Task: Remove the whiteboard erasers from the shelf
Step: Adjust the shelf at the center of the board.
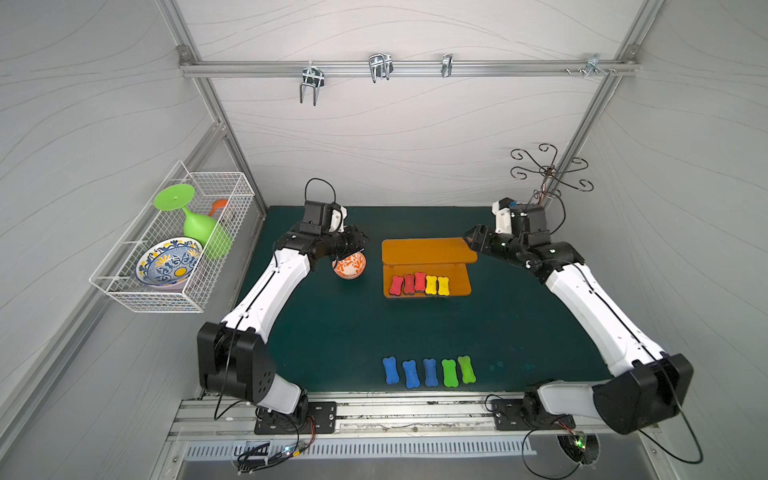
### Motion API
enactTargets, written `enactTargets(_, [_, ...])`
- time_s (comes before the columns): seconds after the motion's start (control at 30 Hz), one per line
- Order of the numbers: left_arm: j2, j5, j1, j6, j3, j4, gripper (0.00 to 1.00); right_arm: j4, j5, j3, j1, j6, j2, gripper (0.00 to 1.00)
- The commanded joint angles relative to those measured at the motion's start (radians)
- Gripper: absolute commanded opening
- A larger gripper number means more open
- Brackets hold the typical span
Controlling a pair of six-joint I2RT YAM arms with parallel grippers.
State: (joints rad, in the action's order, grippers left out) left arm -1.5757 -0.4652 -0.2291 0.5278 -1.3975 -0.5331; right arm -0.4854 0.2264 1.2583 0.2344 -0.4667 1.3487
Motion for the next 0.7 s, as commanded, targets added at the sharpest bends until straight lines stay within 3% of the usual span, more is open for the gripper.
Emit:
enactTargets(0.0, [-0.116,-0.07,-0.026,0.021,-0.081,0.03,0.54,0.072,0.236,-0.048,-0.096,-0.019,0.08,0.73])
enactTargets(0.17, [-0.258,-0.096,-0.048,-0.005,-0.177,-0.03,0.51,0.18,0.288,-0.123,-0.141,-0.071,0.14,0.74])
enactTargets(0.43, [-0.333,-0.176,-0.056,0.021,-0.189,0.02,0.45,0.273,0.309,-0.174,-0.142,-0.135,0.217,0.69])
enactTargets(0.57, [-0.335,-0.2,-0.062,0.031,-0.173,0.034,0.41,0.309,0.318,-0.18,-0.132,-0.161,0.229,0.59])
enactTargets(0.67, [-0.322,-0.201,-0.062,0.038,-0.146,0.051,0.39,0.322,0.313,-0.176,-0.125,-0.171,0.236,0.43])
